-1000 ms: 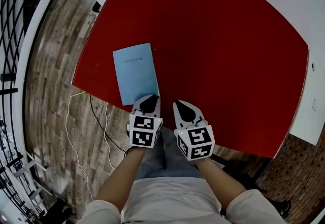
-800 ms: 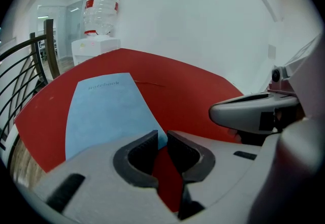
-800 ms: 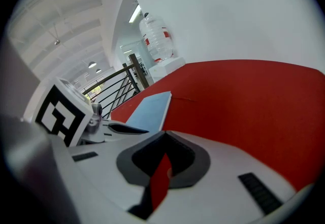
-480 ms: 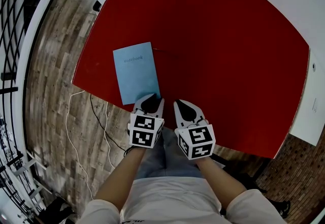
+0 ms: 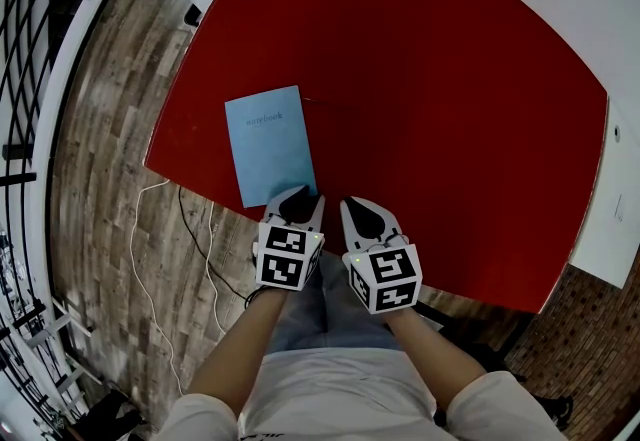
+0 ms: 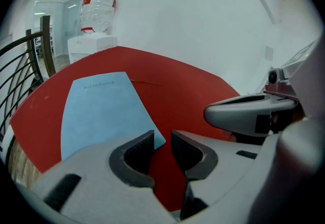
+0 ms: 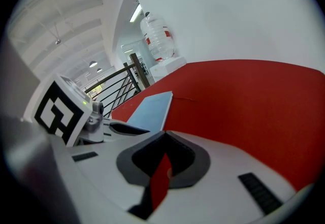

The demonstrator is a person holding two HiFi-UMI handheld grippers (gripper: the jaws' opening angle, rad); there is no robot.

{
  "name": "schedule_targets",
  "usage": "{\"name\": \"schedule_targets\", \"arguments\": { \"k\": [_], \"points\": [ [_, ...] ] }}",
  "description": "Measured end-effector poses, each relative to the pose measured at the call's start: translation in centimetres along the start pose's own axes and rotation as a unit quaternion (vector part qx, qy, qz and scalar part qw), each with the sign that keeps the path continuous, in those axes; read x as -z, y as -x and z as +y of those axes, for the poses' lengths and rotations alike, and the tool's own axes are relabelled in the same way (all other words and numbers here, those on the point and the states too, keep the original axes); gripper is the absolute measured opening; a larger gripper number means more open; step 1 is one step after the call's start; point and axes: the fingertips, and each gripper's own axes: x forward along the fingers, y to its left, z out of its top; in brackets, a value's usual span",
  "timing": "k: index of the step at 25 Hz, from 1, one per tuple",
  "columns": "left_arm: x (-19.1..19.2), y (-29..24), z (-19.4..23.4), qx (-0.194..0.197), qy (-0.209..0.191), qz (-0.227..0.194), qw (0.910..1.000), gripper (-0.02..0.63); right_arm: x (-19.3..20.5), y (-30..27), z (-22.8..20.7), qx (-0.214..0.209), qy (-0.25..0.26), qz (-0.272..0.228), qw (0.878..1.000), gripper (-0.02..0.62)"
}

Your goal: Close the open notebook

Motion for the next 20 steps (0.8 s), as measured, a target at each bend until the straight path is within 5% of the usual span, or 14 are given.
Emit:
{"name": "schedule_targets", "arguments": {
  "k": [6,13,20],
  "points": [
    [-1.1,1.4,-0.3,0.003,0.006,-0.019,0.9998,0.094,-1.1,0.8,0.6,-0.001,0.02,-0.011,1.0,0.005],
    [-3.3,8.0,0.5,-0.04,0.023,-0.072,0.9963,0.092,-4.7,3.7,3.2,-0.011,0.059,-0.031,0.998,0.005],
    [-4.7,15.9,0.7,-0.078,0.035,-0.127,0.9882,0.008,-7.6,6.7,5.9,-0.018,0.09,-0.045,0.995,0.005]
  ]
}}
